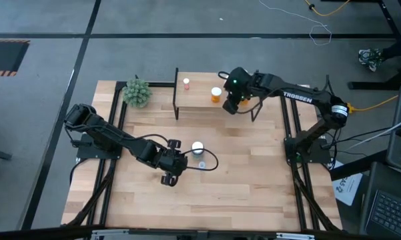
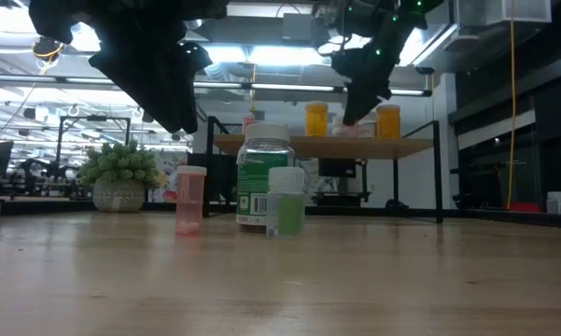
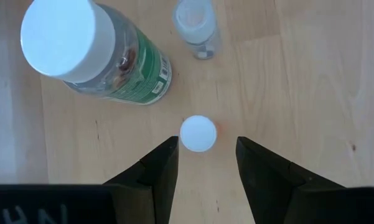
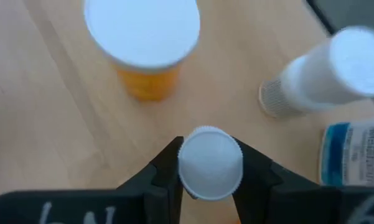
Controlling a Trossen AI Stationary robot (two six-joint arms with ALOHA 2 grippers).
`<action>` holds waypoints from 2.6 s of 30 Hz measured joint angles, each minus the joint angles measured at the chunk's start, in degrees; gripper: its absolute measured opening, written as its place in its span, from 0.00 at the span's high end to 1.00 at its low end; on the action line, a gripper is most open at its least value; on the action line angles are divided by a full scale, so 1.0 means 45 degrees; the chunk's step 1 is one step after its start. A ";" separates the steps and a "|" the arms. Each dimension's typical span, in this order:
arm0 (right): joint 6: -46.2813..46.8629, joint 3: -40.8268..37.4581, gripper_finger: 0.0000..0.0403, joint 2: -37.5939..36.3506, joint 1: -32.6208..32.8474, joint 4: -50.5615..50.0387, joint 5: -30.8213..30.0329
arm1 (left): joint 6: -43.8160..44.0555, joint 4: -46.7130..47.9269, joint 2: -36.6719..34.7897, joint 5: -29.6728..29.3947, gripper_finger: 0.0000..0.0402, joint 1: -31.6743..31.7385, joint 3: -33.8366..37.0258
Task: Pick and place medicine bottles onto shelf by color
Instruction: Put the right pink pill bottle on the shelf, then put the pink pill bottle on the shelf aligned with the other pink pill bottle
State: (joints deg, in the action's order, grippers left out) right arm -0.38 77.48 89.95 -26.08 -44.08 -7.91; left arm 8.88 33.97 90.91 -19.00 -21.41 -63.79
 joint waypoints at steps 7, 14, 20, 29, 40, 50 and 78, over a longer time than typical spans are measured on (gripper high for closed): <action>-0.0070 -0.0050 0.70 -0.0005 -0.0016 0.0159 0.0336 | 0.0000 0.0001 0.0000 0.0000 0.61 0.0005 0.0000; -0.0250 -0.0069 0.64 -0.0003 -0.0152 0.0109 0.0349 | 0.0000 -0.0018 0.0000 -0.0001 0.61 0.0005 0.0000; -0.0258 -0.0069 0.63 -0.0351 -0.0142 0.0167 0.0351 | 0.0000 -0.0018 0.0000 -0.0005 0.61 0.0005 0.0000; -0.0336 0.0711 0.63 -0.0831 -0.0142 0.0264 0.0341 | 0.0000 -0.0015 -0.0005 -0.0005 0.61 0.0005 0.0000; 0.0023 0.3509 0.62 -0.0831 0.0159 -0.1983 0.0450 | 0.0677 -0.0028 -0.0005 0.0014 0.61 0.0005 0.0000; 0.0004 0.7527 0.62 -0.0835 0.1102 -0.5181 0.0574 | 0.1428 -0.0123 0.0789 0.1394 0.56 0.0561 0.0015; 0.0690 1.1481 0.62 -0.1257 0.1257 -0.9364 0.0550 | 0.1224 -0.1061 0.2137 0.1765 0.52 0.1365 0.0000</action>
State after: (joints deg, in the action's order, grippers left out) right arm 2.73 129.14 84.30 -20.43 -86.22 -5.43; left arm 14.39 29.20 100.53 -11.06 -15.27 -63.79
